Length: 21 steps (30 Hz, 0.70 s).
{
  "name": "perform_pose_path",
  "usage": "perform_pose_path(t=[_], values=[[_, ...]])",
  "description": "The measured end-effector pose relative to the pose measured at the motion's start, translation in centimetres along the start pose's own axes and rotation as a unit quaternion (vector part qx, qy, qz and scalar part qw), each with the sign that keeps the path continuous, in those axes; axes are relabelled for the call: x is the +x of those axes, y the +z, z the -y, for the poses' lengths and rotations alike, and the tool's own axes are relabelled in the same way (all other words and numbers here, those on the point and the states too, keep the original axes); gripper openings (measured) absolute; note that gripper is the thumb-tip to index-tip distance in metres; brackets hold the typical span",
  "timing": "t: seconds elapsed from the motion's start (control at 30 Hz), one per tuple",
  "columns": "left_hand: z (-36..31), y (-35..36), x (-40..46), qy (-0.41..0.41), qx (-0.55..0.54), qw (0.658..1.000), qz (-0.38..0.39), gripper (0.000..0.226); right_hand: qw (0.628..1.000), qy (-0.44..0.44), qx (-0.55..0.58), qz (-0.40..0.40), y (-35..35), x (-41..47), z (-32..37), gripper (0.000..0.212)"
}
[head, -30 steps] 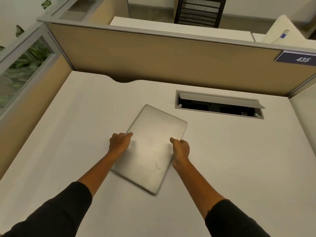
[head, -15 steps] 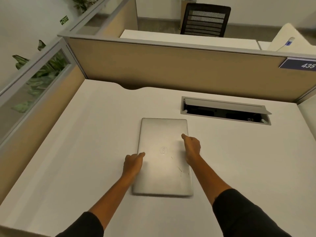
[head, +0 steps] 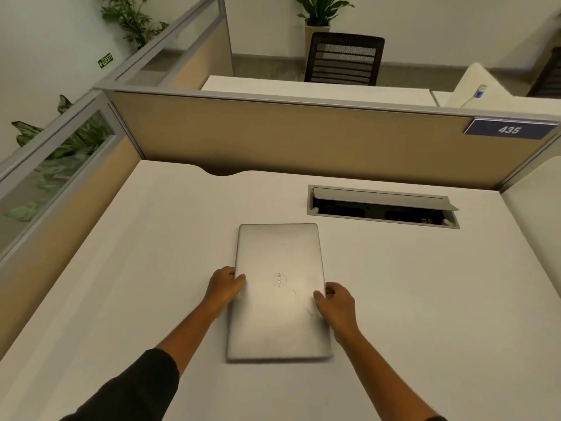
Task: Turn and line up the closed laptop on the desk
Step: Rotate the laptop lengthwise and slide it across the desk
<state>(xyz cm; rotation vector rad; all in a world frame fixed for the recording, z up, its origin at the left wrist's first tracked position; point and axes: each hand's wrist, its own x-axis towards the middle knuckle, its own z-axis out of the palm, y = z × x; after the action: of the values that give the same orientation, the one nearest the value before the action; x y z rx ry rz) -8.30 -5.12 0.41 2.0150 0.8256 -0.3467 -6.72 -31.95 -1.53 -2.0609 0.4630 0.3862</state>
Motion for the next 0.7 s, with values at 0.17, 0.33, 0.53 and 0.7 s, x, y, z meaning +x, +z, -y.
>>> perform_pose_path(t=[0.17, 0.33, 0.53, 0.7], values=[[-2.0, -0.4, 1.7, 0.02, -0.01, 1.0, -0.014, 0.016, 1.0, 0.014, -0.004, 0.006, -0.2, -2.0, -2.7, 0.02], [-3.7, -0.9, 4.0, 0.04, -0.007, 0.999, -0.009, 0.016, 0.999, 0.033, -0.034, -0.009, -0.2, -3.7, -5.0, 0.034], [-5.9, -1.3, 6.7, 0.045, 0.014, 0.999, -0.001, 0.018, 0.995, 0.031, -0.092, 0.014, -0.2, -5.7, -7.5, 0.04], [-7.0, -1.8, 9.5, 0.07, 0.101, 0.992, 0.036, 0.058, 0.995, 0.006, -0.09, 0.054, 0.0, -6.7, -8.5, 0.066]])
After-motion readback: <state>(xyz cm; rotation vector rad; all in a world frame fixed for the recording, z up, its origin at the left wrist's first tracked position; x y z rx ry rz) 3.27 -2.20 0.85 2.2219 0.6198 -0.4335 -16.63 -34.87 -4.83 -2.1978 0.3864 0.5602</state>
